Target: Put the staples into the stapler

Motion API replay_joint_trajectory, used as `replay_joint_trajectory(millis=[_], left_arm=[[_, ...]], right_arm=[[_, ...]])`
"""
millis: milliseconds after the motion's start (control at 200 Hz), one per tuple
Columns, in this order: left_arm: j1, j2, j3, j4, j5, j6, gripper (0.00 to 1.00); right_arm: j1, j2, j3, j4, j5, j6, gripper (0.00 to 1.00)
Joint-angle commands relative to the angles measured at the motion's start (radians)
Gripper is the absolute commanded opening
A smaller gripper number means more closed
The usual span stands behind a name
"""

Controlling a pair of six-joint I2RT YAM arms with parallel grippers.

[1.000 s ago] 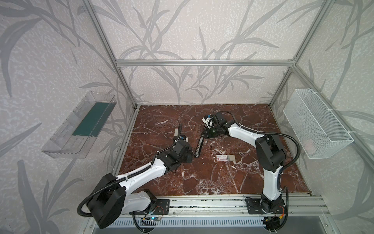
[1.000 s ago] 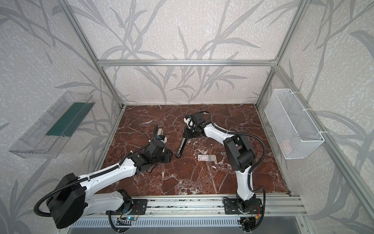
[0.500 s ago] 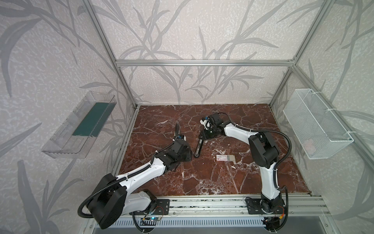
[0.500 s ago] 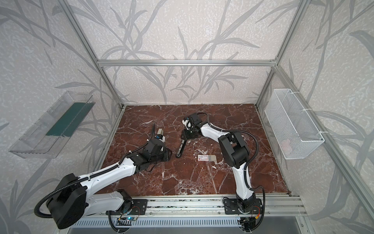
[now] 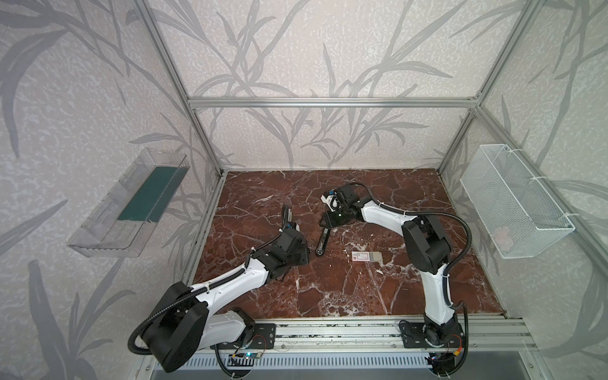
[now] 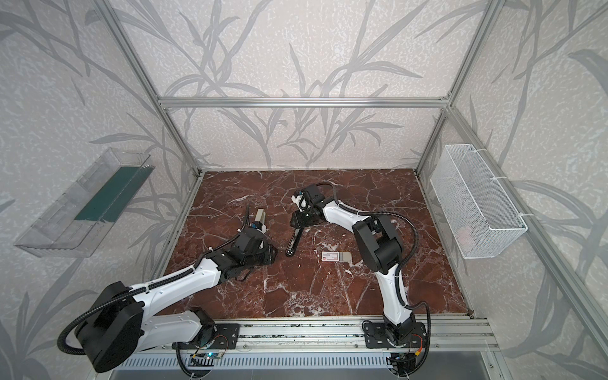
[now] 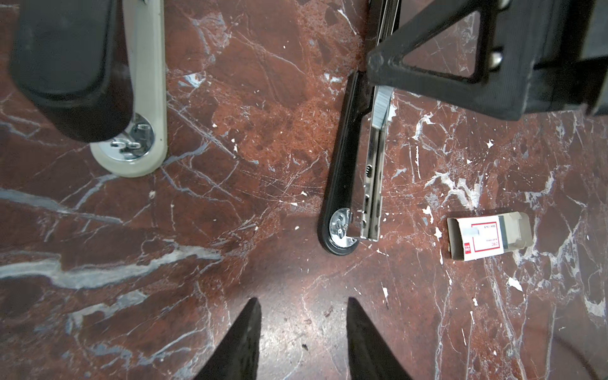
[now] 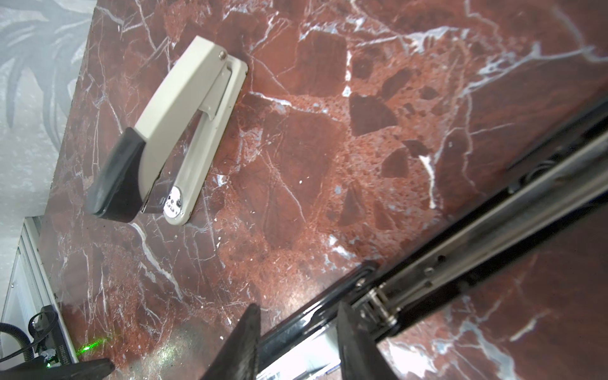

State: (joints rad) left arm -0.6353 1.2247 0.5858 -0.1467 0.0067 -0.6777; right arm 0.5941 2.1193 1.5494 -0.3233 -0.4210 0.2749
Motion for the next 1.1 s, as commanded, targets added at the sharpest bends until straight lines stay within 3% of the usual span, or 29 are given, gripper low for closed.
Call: replay_joint_trajectory(millis=[0,580,1095], left_arm=[[0.009,-0.022,-0.012,0.01,0.001,-0.019,0.43],[0.028,-0.025,-0.021,0.016,0.009,-0.025,0.43],[0.035,-0.028,-0.034,0.03,0.016,-0.037,0.43]], right_arm=[[0.009,0.005,-0.001,-0.023,-0.011,-0.012,0.4],[0.052,-0.071,-0.106,0.031,0.0,0.014,0.4],[0.049,-0.069,0.038,-0.173,0.129,-0.091,0.4]])
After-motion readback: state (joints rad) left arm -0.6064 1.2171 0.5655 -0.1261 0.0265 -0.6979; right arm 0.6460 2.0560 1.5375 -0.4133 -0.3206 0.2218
